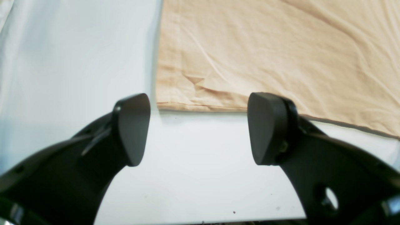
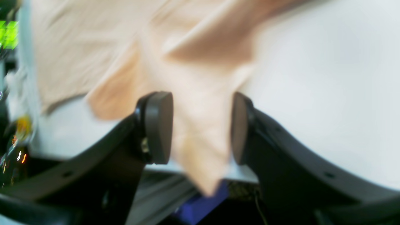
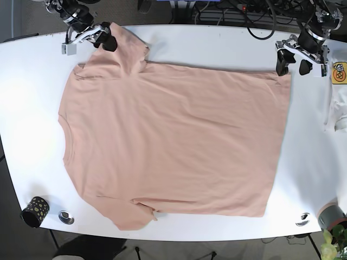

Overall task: Fold the T-shirt properly
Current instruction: 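Lower both grippers onto the shirt's shoulder edge and pinch the fabric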

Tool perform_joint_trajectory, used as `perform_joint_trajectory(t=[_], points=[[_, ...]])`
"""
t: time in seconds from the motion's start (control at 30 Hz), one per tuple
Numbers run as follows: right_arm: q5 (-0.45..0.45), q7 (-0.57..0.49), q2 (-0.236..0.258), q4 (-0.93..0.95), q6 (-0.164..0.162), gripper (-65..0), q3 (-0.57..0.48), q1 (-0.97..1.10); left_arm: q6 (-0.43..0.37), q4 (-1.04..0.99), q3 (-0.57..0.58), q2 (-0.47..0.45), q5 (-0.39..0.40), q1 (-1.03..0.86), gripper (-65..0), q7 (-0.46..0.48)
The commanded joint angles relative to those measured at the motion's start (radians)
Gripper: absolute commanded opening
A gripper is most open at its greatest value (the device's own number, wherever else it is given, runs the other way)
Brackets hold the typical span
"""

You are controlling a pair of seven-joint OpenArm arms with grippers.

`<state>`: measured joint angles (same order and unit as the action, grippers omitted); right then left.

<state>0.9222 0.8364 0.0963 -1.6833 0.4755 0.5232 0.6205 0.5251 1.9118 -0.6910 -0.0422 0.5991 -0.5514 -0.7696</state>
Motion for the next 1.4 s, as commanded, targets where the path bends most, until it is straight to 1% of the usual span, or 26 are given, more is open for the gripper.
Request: perform_joint_trajectory(t=[0.0,0.13,0.3,0.4,0.43,0.47,0.57,0.87,0.97,1.0,1.07,1.17,1.37], points=[[-0.028,0.034,-0.027,-0.005,-0.011,-36.6,-0.005,0.029,0.008,0.013,-0.006,-0.011,0.012,-0.003,-19.2,0.022],[-0.032,0.034,-0.039,-0.015,-0.011,-36.6,-0.015,0.032,0.008,0.013,-0.006,-0.023,0.012,-0.003,-19.2,0.022],[-0.032,0.034,-0.033,-0.013,-0.014,-37.7,-0.042,0.023,0.002,0.013,-0.006,-0.031,0.012,-0.002,-19.2,0.022],[-0.032,0.034,-0.033,-0.013,-0.014,-45.8,-0.044,0.017,0.002,0.013,-0.014,-0.031,0.012,0.015,-19.2,0.022],[-0.032,0.034,-0.033,-0.013,-0.014,-50.1,-0.044,0.016,0.0,0.012,-0.016,-0.031,0.012,0.026,-19.2,0.022],[-0.032,0.034,-0.033,-0.013,-0.018,-56.0,-0.044,0.016,0.0,0.004,-0.016,-0.031,0.012,0.031,-19.2,0.022],[-0.033,0.034,-0.033,-0.013,-0.019,-65.0,-0.044,0.016,0.0,-0.033,-0.016,-0.031,0.012,0.038,-19.2,0.022],[-0.036,0.034,-0.031,-0.039,-0.018,-65.0,-0.041,0.022,0.01,-0.166,-0.017,-0.031,0.02,0.058,-19.3,0.022],[-0.056,0.034,-0.031,-0.064,-0.018,-65.0,-0.041,0.022,0.011,-0.212,-0.017,-0.031,0.02,0.06,-19.3,0.022],[-0.067,0.033,-0.031,-0.07,-0.014,-65.0,-0.041,0.022,0.017,-0.225,-0.017,-0.031,0.02,0.061,-19.3,0.022],[-0.087,0.033,-0.034,-0.085,-0.014,-65.0,-0.039,0.02,0.054,-0.248,-0.017,-0.031,0.02,0.072,-19.3,0.022],[-0.093,0.033,-0.036,-0.094,-0.013,-65.0,-0.039,0.019,0.083,-0.283,-0.017,-0.031,0.018,0.106,-19.3,0.02],[-0.093,0.033,-0.036,-0.094,-0.013,-65.0,-0.039,0.016,0.082,-0.364,-0.008,-0.031,0.018,0.152,-19.3,0.02]])
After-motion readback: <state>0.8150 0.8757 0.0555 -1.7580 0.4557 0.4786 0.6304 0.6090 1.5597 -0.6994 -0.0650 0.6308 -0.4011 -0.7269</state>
